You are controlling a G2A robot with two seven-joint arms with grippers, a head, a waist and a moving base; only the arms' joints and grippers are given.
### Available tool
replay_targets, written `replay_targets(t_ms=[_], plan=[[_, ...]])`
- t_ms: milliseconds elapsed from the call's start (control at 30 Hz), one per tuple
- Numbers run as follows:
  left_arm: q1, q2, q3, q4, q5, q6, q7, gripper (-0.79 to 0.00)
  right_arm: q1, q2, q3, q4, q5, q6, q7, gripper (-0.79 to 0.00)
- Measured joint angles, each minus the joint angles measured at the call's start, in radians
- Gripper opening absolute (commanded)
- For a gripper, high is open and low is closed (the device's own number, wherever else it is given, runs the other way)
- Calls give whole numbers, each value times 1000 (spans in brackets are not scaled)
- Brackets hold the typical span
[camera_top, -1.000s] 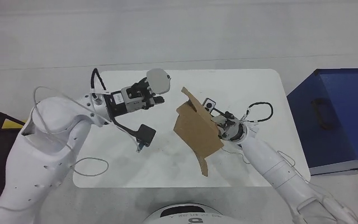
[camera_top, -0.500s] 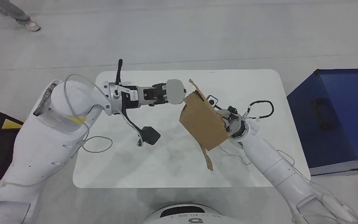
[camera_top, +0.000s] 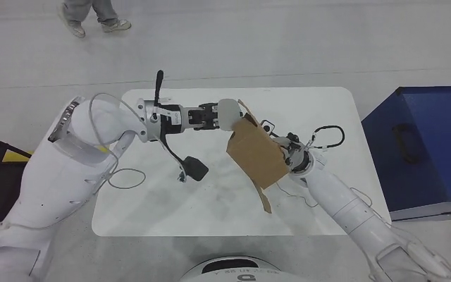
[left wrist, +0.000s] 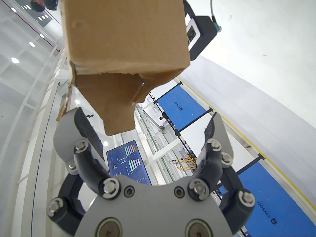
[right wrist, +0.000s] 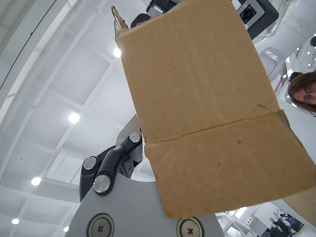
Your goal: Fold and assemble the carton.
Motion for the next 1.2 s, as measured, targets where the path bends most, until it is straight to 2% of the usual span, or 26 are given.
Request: replay_targets(t_ms=[100, 267, 367, 533, 767, 1033, 1200], plan=[[19, 3, -44, 1, -61, 27, -20, 0, -3, 4, 4, -4, 4, 0, 0, -785], [61, 19, -96, -46, -68, 88, 58, 0, -6, 10, 5, -13, 2, 0, 0, -785], [67, 24, -77, -73, 15, 44, 68, 0, -6, 12, 2, -16, -2, 0, 0, -785], [37, 16, 2, -78, 143, -34, 7, 0, -13, 17, 5, -32, -10, 0, 0, -785], [-3, 5, 39, -72, 128, -47, -6, 0, -18, 23, 9, -42, -7, 0, 0, -785], [-25, -1, 89, -69, 148, -42, 36, 0, -14, 30, 0, -47, -3, 0, 0, -785], [-32, -3, 86, -51, 133, -43, 21, 0, -10, 32, -1, -45, 3, 0, 0, -785]])
